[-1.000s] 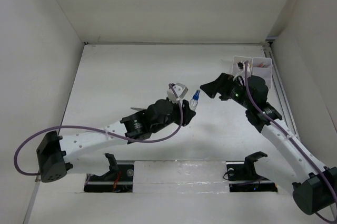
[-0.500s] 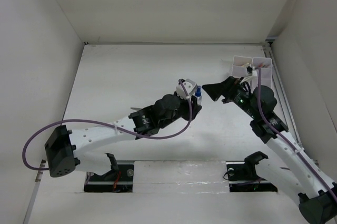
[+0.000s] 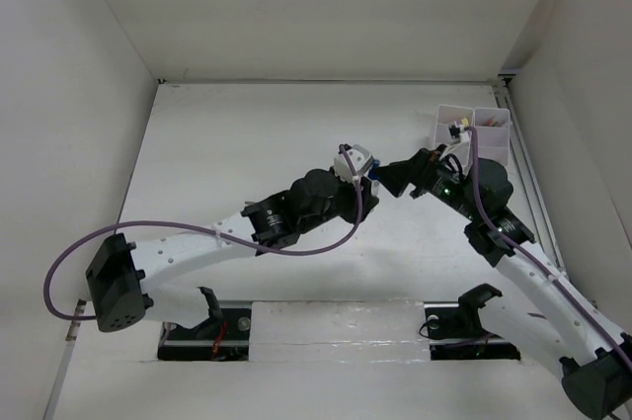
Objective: Sort the stationery into containers
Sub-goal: Pick up the stationery from the center of the board, then place the stationery in the storage box.
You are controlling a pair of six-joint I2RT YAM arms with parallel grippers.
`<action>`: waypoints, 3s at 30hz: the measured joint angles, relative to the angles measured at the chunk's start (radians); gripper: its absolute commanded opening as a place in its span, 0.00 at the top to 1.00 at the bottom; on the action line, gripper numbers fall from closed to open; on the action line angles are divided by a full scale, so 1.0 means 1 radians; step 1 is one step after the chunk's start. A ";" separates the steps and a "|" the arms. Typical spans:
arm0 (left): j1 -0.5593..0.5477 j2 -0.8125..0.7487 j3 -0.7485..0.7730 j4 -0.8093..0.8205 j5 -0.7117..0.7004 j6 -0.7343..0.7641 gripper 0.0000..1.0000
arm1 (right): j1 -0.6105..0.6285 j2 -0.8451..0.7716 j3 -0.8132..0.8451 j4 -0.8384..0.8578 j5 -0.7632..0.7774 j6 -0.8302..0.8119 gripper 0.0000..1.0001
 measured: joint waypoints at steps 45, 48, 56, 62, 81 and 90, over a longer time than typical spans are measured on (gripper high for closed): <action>-0.011 -0.328 -0.006 -0.467 -0.269 -0.324 0.00 | -0.526 0.512 0.220 0.134 0.388 -0.430 1.00; -0.030 -0.352 -0.011 -0.505 -0.297 -0.356 0.00 | -0.620 0.576 0.233 0.209 0.330 -0.452 1.00; -0.031 -0.372 -0.060 -0.507 -0.296 -0.388 0.00 | -0.734 0.681 0.238 0.331 0.179 -0.476 1.00; -0.031 -0.372 -0.070 -0.496 -0.280 -0.388 0.00 | -0.794 0.731 0.279 0.395 0.080 -0.483 1.00; -0.031 -0.373 -0.070 -0.483 -0.249 -0.383 0.00 | -0.822 0.862 0.288 0.478 -0.029 -0.469 1.00; -0.031 -0.391 -0.070 -0.482 -0.241 -0.382 0.00 | -0.857 0.867 0.288 0.491 -0.026 -0.459 0.69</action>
